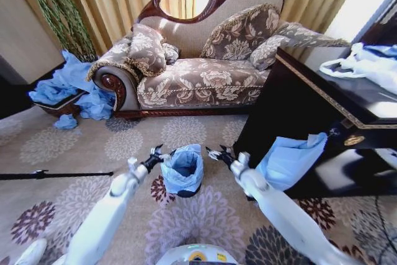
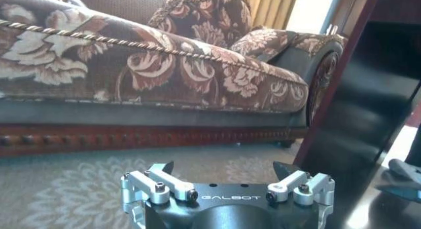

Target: Place a garbage bag over the trash bin.

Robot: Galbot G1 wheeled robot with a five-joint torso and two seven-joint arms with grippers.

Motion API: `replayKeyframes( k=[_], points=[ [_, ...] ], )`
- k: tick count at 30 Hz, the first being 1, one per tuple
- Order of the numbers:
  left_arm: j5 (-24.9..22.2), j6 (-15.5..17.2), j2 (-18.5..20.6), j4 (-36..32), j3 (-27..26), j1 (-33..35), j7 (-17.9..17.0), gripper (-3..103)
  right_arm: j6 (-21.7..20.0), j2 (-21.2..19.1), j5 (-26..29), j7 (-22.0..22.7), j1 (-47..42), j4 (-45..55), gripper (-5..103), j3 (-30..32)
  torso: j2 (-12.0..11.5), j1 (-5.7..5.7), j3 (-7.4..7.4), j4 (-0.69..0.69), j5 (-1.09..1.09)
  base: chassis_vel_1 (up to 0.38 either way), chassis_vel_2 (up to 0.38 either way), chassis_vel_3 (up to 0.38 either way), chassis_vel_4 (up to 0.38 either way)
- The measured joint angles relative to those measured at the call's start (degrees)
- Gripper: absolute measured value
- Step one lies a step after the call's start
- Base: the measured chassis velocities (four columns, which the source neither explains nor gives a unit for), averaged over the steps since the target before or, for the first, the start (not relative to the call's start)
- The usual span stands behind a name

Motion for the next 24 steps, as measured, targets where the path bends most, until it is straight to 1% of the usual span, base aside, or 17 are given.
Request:
replayKeyframes(
  k=[1, 2, 4, 7, 8, 11, 12, 13, 15, 16, 17, 19, 20, 21, 22, 24],
  points=[
    [-0.13, 0.54, -0.11, 1.5, 0.54, -1.59, 0.46, 100, 0.07, -0.03, -0.13, -0.34, -2.02, 1.3, 100, 1.44, 0.0, 0.0, 0.0, 0.03, 0.0, 0.0, 0.0, 0.0, 0.0],
    [-0.13, 0.54, -0.11, 1.5, 0.54, -1.59, 0.46, 100, 0.07, -0.03, -0.13, -0.34, -2.02, 1.3, 100, 1.44, 0.0, 0.0, 0.0, 0.03, 0.0, 0.0, 0.0, 0.0, 0.0],
    [-0.22, 1.89, -0.59, 5.67, 1.86, -5.58, 1.64, 100, 0.48, 0.61, -1.27, -1.38, -6.73, 3.76, 100, 4.24, 0.0, 0.0, 0.0, 0.05, -0.01, 0.0, 0.0, 0.0, 0.0],
    [-0.15, 2.52, -1.72, 10.31, 3.36, -9.02, 2.48, 100, 1.29, 2.47, -3.47, -2.26, -9.7, 4.09, 100, 5.58, 0.0, 0.0, 0.0, 0.02, 0.0, 0.0, 0.0, 0.0, 0.0],
    [-0.15, 2.52, -1.72, 10.31, 3.36, -9.02, 2.48, 100, 1.29, 2.47, -3.47, -2.26, -9.7, 4.09, 100, 5.58, 0.0, 0.0, 0.0, 0.02, 0.0, 0.0, 0.0, 0.0, 0.0],
    [-0.15, 3.22, -2.19, 13.03, 4.39, -10.49, 2.8, 100, 1.97, 3.58, -4.93, -3.07, -10.43, 3.43, 100, 5.91, 0.0, 0.0, 0.0, 0.04, 0.0, 0.0, 0.0, 0.0, 0.0],
    [-0.13, 3.85, -2.03, 13.92, 5.04, -10.7, 3.59, 100, 2.28, 3.95, -5.4, -3.38, -10.45, 3.04, 100, 5.96, 0.0, 0.0, 0.0, 0.04, -0.02, 0.0, 0.0, 0.0, 0.0],
    [-0.13, 3.85, -2.03, 13.92, 5.04, -10.7, 3.59, 100, 2.28, 3.95, -5.4, -3.38, -10.45, 3.04, 100, 5.96, 0.0, 0.0, 0.0, 0.04, -0.02, 0.0, 0.0, 0.0, 0.0],
    [0.48, 4.57, -0.55, 13.6, 5.65, -10.12, 5.31, 100, 2.53, 4.17, -5.88, -3.74, -10.39, 2.6, 100, 5.95, 0.0, 0.0, 0.0, 0.02, -0.02, 0.0, 0.0, 0.0, 0.0],
    [1.11, 4.74, 0.44, 13.11, 5.72, -9.73, 6.68, 100, 2.69, 4.31, -6.17, -3.95, -10.36, 2.32, 100, 5.95, 0.0, 0.0, 0.0, 0.04, -0.02, 0.0, 0.0, 0.0, 0.0],
    [1.11, 4.74, 0.44, 13.11, 5.72, -9.73, 6.68, 100, 2.69, 4.31, -6.17, -3.95, -10.36, 2.32, 100, 5.95, 0.0, 0.0, 0.0, 0.04, -0.02, 0.0, 0.0, 0.0, 0.0],
    [2.19, 5.31, 2.57, 12.16, 5.73, -9.24, 9.61, 100, 2.99, 4.66, -6.7, -4.27, -10.3, 1.73, 100, 5.94, 0.0, 0.0, 0.0, 0.05, -0.03, 0.0, 0.0, 0.0, 0.0],
    [2.86, 5.81, 4.4, 11.8, 5.73, -9.17, 12.46, 100, 3.27, 5.04, -7.2, -4.5, -10.27, 1.26, 100, 5.98, 0.0, 0.0, 0.0, 0.06, -0.02, 0.0, 0.0, 0.0, 0.0],
    [2.86, 5.81, 4.4, 11.8, 5.73, -9.17, 12.46, 100, 3.27, 5.04, -7.2, -4.5, -10.27, 1.26, 100, 5.98, 0.0, 0.0, 0.0, 0.06, -0.02, 0.0, 0.0, 0.0, 0.0],
    [3.02, 6.12, 5.35, 11.81, 5.85, -9.32, 13.54, 100, 3.41, 5.24, -7.37, -4.56, -10.26, 1.08, 100, 5.99, 0.0, 0.0, 0.0, 0.06, -0.01, 0.0, 0.0, 0.0, 0.0],
    [2.63, 6.56, 6.71, 12.46, 6.62, -10.23, 14.59, 100, 3.62, 5.64, -7.74, -4.68, -10.25, 0.76, 100, 5.99, 0.0, 0.0, 0.0, 0.06, -0.01, 0.0, 0.0, 0.0, 0.0]
  ],
)
